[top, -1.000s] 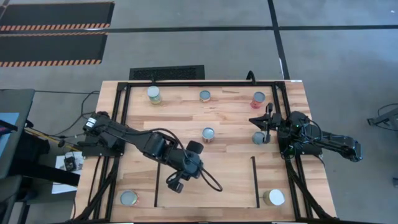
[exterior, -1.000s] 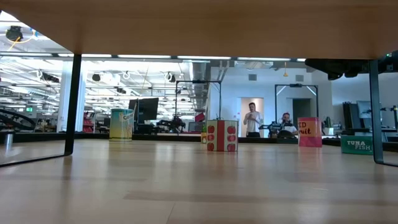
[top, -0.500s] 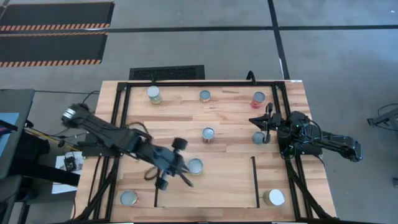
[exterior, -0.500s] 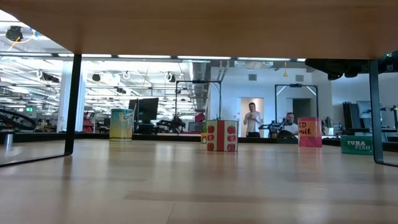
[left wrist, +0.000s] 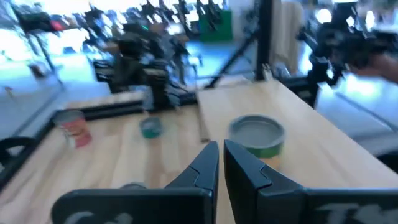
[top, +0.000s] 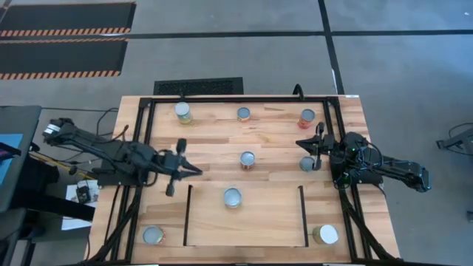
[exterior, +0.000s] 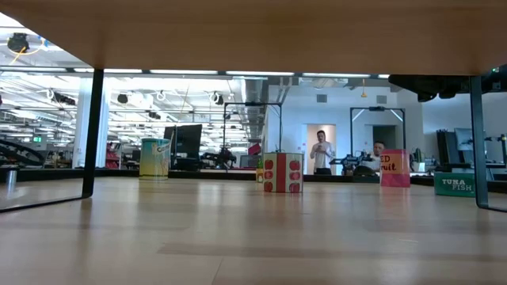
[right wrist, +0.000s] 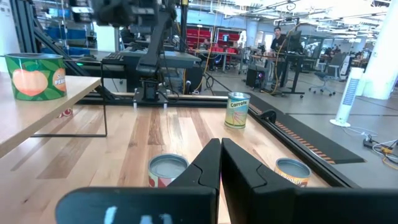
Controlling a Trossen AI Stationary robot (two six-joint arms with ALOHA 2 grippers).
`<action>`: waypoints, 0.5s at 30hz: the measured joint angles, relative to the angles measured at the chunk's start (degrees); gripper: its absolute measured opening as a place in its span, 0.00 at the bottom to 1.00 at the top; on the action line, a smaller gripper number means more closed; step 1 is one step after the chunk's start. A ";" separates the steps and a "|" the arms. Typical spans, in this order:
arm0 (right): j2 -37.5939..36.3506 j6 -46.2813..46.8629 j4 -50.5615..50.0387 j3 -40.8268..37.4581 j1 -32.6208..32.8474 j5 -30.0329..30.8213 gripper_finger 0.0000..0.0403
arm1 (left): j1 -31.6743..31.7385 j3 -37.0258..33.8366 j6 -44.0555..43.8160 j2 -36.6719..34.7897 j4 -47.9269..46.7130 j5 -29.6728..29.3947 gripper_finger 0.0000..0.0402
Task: Pick and place cans onto a shelf
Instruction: Put the green orange can on the shelf
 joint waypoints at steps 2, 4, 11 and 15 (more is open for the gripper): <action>0.01 0.00 0.00 0.00 0.00 0.01 0.09 | 1.41 -5.12 0.37 -3.96 4.12 0.16 0.03; 0.00 0.00 0.01 0.01 0.00 0.01 0.09 | 2.94 -10.24 1.16 -7.41 9.06 0.40 0.03; 0.02 5.68 0.82 0.02 0.71 -0.12 0.09 | 9.04 -23.49 0.89 -14.81 22.71 3.89 0.03; 0.00 17.32 5.69 0.02 1.80 -0.24 0.09 | 11.32 -28.59 1.45 -16.53 29.66 3.94 0.03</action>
